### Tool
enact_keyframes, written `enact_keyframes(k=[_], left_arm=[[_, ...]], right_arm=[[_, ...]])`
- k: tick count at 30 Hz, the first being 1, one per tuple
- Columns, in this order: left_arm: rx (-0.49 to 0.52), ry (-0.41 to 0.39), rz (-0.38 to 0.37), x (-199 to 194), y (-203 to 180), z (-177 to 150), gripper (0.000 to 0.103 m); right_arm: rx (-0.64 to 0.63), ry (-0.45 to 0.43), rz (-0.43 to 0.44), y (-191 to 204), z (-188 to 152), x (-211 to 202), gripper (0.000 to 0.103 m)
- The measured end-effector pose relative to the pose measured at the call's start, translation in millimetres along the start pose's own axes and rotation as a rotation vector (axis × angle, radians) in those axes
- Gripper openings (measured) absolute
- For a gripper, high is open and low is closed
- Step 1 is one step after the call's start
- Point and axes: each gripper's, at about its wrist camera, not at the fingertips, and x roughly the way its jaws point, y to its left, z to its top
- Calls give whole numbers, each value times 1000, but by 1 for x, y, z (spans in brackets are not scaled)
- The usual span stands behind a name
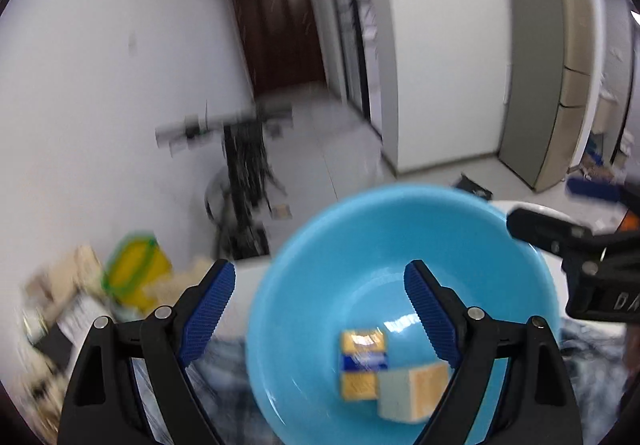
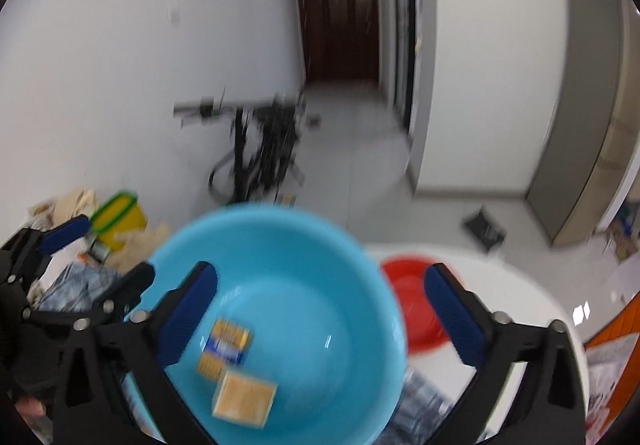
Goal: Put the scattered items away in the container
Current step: 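Withdraw both grippers from the basin back over the pile of boxes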
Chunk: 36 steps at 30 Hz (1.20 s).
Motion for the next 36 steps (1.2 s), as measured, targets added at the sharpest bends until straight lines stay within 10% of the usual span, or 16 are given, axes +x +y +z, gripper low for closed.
enact_keyframes(k=[6, 23, 28, 36], left_arm=[[-95, -233, 30, -30, 10, -4, 103], [-381, -241, -73, -79, 70, -22, 103], [-269, -292, 14, -125, 61, -47, 103], [-208, -297, -50, -189, 39, -90, 103]], right_arm=[[24, -194, -15, 8, 3, -23, 103], [42, -243, -7, 12, -16, -68, 103], [20, -246, 37, 21, -44, -96, 103], [-81, -300, 93, 44, -90, -174, 103]])
